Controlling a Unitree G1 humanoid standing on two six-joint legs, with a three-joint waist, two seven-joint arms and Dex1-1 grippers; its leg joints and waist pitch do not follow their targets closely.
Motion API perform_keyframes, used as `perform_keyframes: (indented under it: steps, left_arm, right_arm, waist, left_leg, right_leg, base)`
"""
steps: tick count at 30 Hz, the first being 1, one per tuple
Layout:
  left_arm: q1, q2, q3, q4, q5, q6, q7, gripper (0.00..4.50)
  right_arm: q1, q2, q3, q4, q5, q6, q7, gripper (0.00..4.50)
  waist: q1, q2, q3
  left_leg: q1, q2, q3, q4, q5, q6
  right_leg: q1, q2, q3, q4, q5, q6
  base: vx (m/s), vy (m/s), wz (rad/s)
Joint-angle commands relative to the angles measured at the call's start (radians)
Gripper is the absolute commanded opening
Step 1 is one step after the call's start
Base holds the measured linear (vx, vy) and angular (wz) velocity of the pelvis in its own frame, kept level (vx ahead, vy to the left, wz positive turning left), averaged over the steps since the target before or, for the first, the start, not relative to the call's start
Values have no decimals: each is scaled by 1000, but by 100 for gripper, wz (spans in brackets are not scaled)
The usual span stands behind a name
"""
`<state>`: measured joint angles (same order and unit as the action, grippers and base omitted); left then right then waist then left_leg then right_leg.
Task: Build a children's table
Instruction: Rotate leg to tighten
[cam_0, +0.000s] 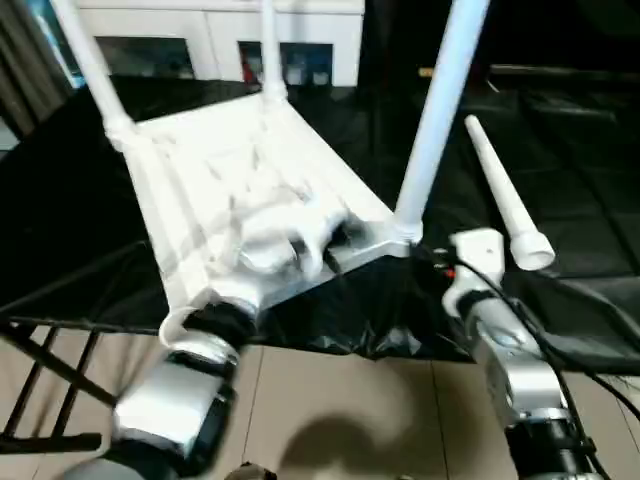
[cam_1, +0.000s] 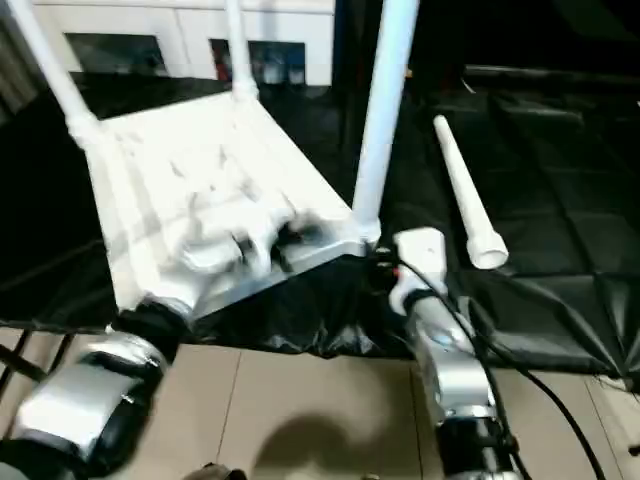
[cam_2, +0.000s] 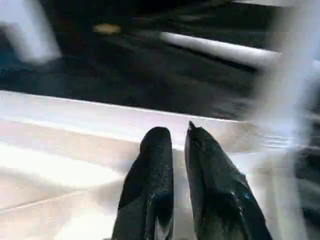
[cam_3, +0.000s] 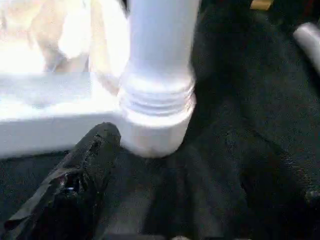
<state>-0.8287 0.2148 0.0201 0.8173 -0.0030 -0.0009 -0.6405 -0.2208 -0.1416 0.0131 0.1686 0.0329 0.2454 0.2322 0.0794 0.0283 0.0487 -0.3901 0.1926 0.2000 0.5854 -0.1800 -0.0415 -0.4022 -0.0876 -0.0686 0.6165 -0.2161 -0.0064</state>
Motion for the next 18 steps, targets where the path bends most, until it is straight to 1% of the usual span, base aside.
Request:
perform_keyframes:
  steps: [1, 2, 3, 4, 5, 6, 7, 8, 9, 10, 11, 12, 13, 14, 15, 16, 17, 18]
  left_arm:
    - [24, 62, 33, -71, 22, 59, 24, 62]
    - [39, 93, 36, -98, 37, 84, 26, 62]
    - [54, 122, 38, -121, 51, 110, 30, 62]
    - [72, 153, 41, -145, 67, 140, 35, 62]
    - [84, 174, 44, -161, 78, 161, 39, 46]
    - [119, 228, 51, -206, 97, 227, 45, 36]
    - [146, 266, 52, -235, 115, 274, 43, 36]
    - [172, 298, 48, -265, 125, 318, 43, 36]
    - [207, 336, 41, -308, 139, 370, 38, 25]
    - [219, 345, 38, -323, 136, 391, 32, 14]
    - [231, 350, 36, -335, 130, 409, 24, 1]
    - [239, 351, 34, -339, 125, 424, 18, 1]
    - [243, 351, 32, -341, 122, 434, 15, 0]
    - [245, 352, 30, -341, 124, 435, 13, 0]
    - [268, 359, 3, -354, 145, 465, 1, 0]
    - [268, 359, 3, -354, 145, 465, 1, 0]
    - [289, 366, -16, -386, 151, 514, -11, 0]
    - [294, 368, -23, -399, 150, 532, -17, 0]
  right_arm:
    - [10, -2, 44, -44, 7, 69, 40, 389]
    - [13, -4, 58, -53, 5, 89, 49, 389]
    - [14, -7, 71, -59, -3, 106, 54, 389]
    - [14, -9, 84, -62, -12, 121, 57, 389]
    - [14, -11, 92, -64, -19, 131, 58, 371]
    - [10, -8, 100, -65, -20, 155, 59, 360]
    - [4, -2, 100, -59, -17, 164, 58, 360]
    - [-1, 2, 98, -57, -11, 176, 57, 360]
    - [-17, 10, 94, -41, -5, 180, 56, 350]
    - [-25, 11, 94, -31, -7, 180, 55, 334]
    - [-38, 14, 94, -13, -13, 174, 52, 318]
    - [-51, 16, 94, 6, -19, 171, 46, 318]
    - [-60, 18, 94, 19, -23, 169, 41, 304]
    - [-63, 19, 94, 23, -24, 169, 40, 304]
    - [-103, 21, 97, 82, -36, 165, 23, 290]
    - [-103, 21, 97, 82, -36, 165, 23, 279]
    - [-134, 24, 96, 122, -39, 170, 8, 268]
    - [-146, 26, 92, 140, -36, 169, 5, 268]
  waist:
    - [1, -4, -68]
    - [-1, 0, -67]
    - [0, 1, -66]
    - [1, 1, -66]
    - [1, -1, -66]
    - [0, -12, -67]
    - [0, -12, -67]
    - [1, 1, -66]
    - [0, 1, -65]
    - [2, 3, -67]
    - [3, -14, -62]
    - [11, -4, -63]
    - [12, -3, -63]
    - [13, -3, -60]
    - [15, -5, -60]
    - [11, -7, -60]
    - [12, -9, -62]
    - [10, -9, -61]
  left_leg:
    - [20, 40, -26, -55, -71, 118]
    - [26, 42, -25, -56, -85, 101]
    - [28, 44, -25, -58, -88, 85]
    - [30, 46, -24, -59, -89, 77]
    - [26, 43, -25, -58, -71, 70]
    - [29, 43, -22, -59, -73, 61]
    - [29, 43, -22, -59, -73, 61]
    - [29, 42, -23, -60, -72, 47]
    - [31, 41, -22, -61, -77, 33]
    - [33, 44, -24, -61, -78, 24]
    - [28, 41, -22, -64, -83, 22]
    - [38, 42, -20, -63, -98, 10]
    - [39, 43, -20, -64, -101, 2]
    - [38, 42, -21, -67, -112, -14]
    - [38, 42, -21, -68, -117, -21]
    - [33, 41, -24, -71, -118, -34]
    - [36, 40, -22, -70, -127, -44]
    - [35, 39, -23, -71, -131, -46]
  right_leg:
    - [58, -58, 41, -53, 84, -241]
    - [53, -57, 42, -56, 64, -238]
    - [53, -56, 44, -55, 64, -238]
    - [51, -55, 44, -54, 67, -238]
    - [53, -53, 44, -48, 82, -232]
    - [52, -54, 46, -50, 80, -226]
    - [52, -54, 46, -50, 80, -226]
    - [48, -55, 46, -49, 64, -217]
    - [46, -53, 47, -50, 57, -215]
    - [47, -57, 47, -47, 60, -217]
    - [48, -55, 48, -49, 43, -218]
    - [39, -57, 50, -52, 23, -219]
    - [38, -56, 50, -52, 23, -222]
    - [38, -54, 49, -52, 18, -221]
    - [39, -54, 50, -52, 19, -217]
    - [44, -55, 48, -48, 22, -214]
    - [42, -57, 50, -48, 17, -210]
    - [44, -57, 50, -49, 14, -210]
  base:
    - [0, 0, 0]
    - [0, 0, 0]
    - [0, 0, 0]
    - [0, 0, 0]
    - [0, 0, 0]
    - [0, 0, 0]
    - [0, 0, 0]
    - [0, 0, 0]
    - [0, 0, 0]
    - [0, 0, 0]
    - [0, 0, 0]
    - [0, 0, 0]
    - [0, 0, 0]
    - [0, 0, 0]
    - [0, 0, 0]
    - [0, 0, 0]
    - [0, 0, 0]
    - [0, 0, 0]
